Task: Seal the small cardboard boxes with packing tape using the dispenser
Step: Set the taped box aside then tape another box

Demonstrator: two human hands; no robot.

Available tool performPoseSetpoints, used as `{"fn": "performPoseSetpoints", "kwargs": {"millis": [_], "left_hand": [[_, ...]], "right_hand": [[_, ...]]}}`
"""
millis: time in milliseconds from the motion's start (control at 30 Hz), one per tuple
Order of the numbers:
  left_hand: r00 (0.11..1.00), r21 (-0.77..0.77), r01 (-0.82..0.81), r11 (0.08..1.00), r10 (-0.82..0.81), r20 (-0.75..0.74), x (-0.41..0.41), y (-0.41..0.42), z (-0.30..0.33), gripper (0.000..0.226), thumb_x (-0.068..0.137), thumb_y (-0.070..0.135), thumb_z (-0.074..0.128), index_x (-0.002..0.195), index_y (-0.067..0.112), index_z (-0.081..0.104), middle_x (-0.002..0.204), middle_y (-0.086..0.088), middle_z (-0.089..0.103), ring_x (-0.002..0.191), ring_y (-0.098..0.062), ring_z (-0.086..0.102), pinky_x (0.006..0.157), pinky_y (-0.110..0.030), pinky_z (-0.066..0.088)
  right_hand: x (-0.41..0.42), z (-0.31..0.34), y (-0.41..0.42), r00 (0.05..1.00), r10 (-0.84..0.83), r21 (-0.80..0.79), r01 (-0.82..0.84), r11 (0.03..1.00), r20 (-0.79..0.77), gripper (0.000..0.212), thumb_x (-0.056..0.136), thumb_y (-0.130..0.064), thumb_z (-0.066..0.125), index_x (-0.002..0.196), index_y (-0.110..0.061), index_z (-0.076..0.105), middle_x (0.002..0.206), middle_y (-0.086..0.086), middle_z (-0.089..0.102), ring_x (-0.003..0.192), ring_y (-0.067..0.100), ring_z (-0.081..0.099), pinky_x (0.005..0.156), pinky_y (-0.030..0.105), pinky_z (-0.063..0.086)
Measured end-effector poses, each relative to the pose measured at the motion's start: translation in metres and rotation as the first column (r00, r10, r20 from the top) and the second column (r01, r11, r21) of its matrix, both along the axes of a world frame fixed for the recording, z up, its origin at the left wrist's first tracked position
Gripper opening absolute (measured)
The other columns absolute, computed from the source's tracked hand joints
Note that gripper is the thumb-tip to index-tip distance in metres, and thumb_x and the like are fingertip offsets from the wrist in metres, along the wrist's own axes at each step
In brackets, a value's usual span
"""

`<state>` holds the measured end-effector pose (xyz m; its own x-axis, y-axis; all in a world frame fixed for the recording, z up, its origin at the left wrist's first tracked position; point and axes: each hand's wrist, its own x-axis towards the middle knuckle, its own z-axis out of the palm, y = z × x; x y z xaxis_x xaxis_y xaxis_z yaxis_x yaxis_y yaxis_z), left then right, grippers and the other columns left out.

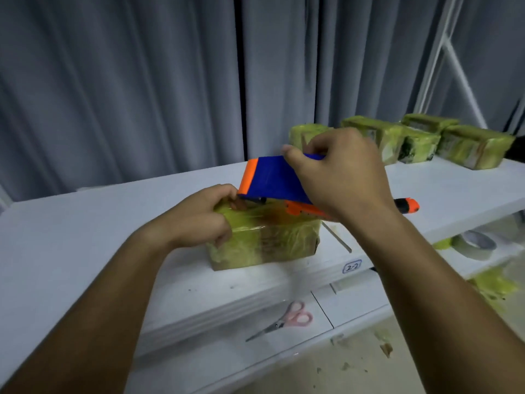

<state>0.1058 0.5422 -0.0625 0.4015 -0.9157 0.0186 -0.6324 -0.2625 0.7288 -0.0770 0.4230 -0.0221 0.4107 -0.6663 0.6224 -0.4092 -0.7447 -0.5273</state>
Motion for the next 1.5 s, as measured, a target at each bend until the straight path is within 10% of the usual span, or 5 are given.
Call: {"fn": "performPoseSetpoints", "kwargs": {"millis": [167, 400, 533, 767, 1500], "left_hand": [[0.998, -0.020, -0.015, 1.000, 0.016, 0.055, -0.006, 0.013, -0.004, 0.052, 0.067, -0.007, 0.064, 0.098, 0.035, 0.064, 0.096, 0.010, 0.063, 0.072, -0.006, 0.063, 0.054, -0.020, 0.048], [1.000, -0.057, 0.007, 0.998, -0.006, 0.008, -0.014, 0.028, -0.005, 0.063, 0.084, -0.009, 0.054, 0.129, 0.031, 0.037, 0.125, 0.014, 0.057, 0.111, -0.008, 0.058, 0.079, -0.029, 0.053], [0.990, -0.149, -0.104, 0.983, 0.089, -0.106, -0.023, 0.022, -0.004, 0.047, 0.089, -0.008, 0.043, 0.116, 0.030, 0.047, 0.108, 0.010, 0.066, 0.085, -0.007, 0.065, 0.063, -0.021, 0.050], [0.959, -0.278, -0.274, 0.921, 0.240, -0.149, -0.029, 0.014, 0.003, 0.025, 0.096, 0.017, 0.049, 0.095, 0.024, 0.074, 0.092, 0.006, 0.076, 0.098, -0.019, 0.070, 0.096, -0.042, 0.052], [0.977, -0.248, -0.201, 0.948, 0.178, -0.114, -0.020, 0.013, -0.010, 0.017, 0.093, 0.010, 0.069, 0.099, 0.024, 0.076, 0.091, 0.005, 0.077, 0.083, -0.009, 0.072, 0.067, -0.017, 0.056]], "right_hand": [[-0.017, 0.015, 0.003, 0.992, 0.064, 0.106, -0.076, 0.991, 0.113, 0.046, 0.091, -0.050, 0.063, 0.070, -0.010, 0.071, 0.066, 0.003, 0.067, 0.066, 0.018, 0.064, 0.058, 0.033, 0.050], [-0.023, 0.017, 0.014, 0.992, 0.105, 0.185, -0.115, 0.976, 0.066, 0.048, 0.089, -0.054, 0.064, 0.072, -0.010, 0.072, 0.066, 0.003, 0.069, 0.069, 0.019, 0.066, 0.072, 0.045, 0.059], [-0.024, 0.013, 0.012, 0.994, 0.099, 0.183, -0.105, 0.978, 0.040, 0.048, 0.090, -0.053, 0.064, 0.071, -0.009, 0.073, 0.068, 0.004, 0.070, 0.071, 0.020, 0.067, 0.075, 0.049, 0.058], [-0.026, 0.012, 0.007, 0.992, 0.101, 0.240, -0.117, 0.964, 0.076, 0.051, 0.089, -0.058, 0.065, 0.072, -0.011, 0.073, 0.067, 0.003, 0.070, 0.068, 0.017, 0.068, 0.074, 0.044, 0.060], [-0.027, 0.002, 0.003, 0.979, 0.162, 0.359, -0.195, 0.912, 0.122, 0.047, 0.089, -0.059, 0.064, 0.084, -0.013, 0.074, 0.075, 0.001, 0.073, 0.073, 0.018, 0.071, 0.080, 0.046, 0.061]]}}
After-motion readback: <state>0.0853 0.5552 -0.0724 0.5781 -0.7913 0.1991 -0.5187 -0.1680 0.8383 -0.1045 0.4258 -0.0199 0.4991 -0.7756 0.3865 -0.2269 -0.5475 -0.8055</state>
